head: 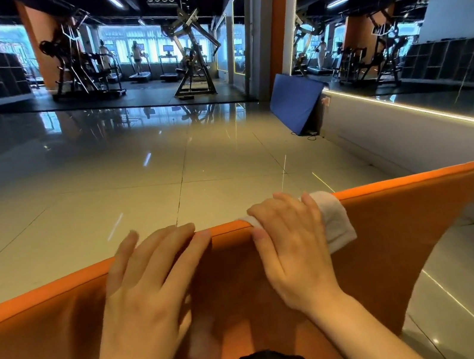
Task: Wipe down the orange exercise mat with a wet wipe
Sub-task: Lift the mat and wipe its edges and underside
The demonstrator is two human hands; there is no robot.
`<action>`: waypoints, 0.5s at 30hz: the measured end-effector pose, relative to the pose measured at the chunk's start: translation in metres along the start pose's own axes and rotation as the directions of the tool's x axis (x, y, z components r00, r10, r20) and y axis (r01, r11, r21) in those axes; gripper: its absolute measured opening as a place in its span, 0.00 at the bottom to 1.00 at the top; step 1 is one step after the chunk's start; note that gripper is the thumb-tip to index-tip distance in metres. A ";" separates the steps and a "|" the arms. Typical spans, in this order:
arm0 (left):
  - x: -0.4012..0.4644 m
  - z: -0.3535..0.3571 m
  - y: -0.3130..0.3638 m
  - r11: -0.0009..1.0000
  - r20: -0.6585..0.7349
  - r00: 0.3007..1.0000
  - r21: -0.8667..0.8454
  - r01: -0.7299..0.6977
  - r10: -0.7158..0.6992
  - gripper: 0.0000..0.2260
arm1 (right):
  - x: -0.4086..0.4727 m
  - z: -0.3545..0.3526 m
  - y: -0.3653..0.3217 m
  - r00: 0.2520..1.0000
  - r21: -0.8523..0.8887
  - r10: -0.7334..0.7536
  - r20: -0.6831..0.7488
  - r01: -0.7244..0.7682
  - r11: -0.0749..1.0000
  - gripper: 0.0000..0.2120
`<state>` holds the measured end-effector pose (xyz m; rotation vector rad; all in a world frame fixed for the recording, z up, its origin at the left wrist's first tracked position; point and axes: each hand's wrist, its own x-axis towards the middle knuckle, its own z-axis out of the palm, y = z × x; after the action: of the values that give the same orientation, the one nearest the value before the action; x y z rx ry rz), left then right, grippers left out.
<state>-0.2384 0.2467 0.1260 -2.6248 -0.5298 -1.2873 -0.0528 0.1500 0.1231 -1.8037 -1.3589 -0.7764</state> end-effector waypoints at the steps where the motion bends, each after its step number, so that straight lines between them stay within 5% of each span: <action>1: -0.005 -0.003 -0.005 0.997 -0.013 0.998 0.059 0.055 -0.054 0.28 | 0.003 -0.003 0.010 0.999 -0.012 -0.016 0.036 0.016 1.000 0.17; 5: -0.024 -0.016 -0.045 0.907 0.024 0.913 0.126 0.402 -0.408 0.22 | 0.025 -0.011 0.055 0.988 -0.040 0.101 0.118 -0.096 0.995 0.20; 11: -0.025 -0.013 -0.071 0.914 0.039 0.926 0.179 0.363 -0.375 0.20 | 0.022 0.009 0.045 0.945 -0.008 0.324 -0.049 -0.324 0.946 0.23; 15: -0.022 -0.016 -0.075 0.919 -0.051 0.936 0.180 0.352 -0.348 0.18 | 0.018 0.032 -0.017 0.956 -0.012 0.284 -0.066 -0.286 0.958 0.19</action>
<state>-0.2910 0.3057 0.1181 -2.4328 -1.1027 -1.2764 -0.0633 0.1891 0.1233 -1.9211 -1.0220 -0.6880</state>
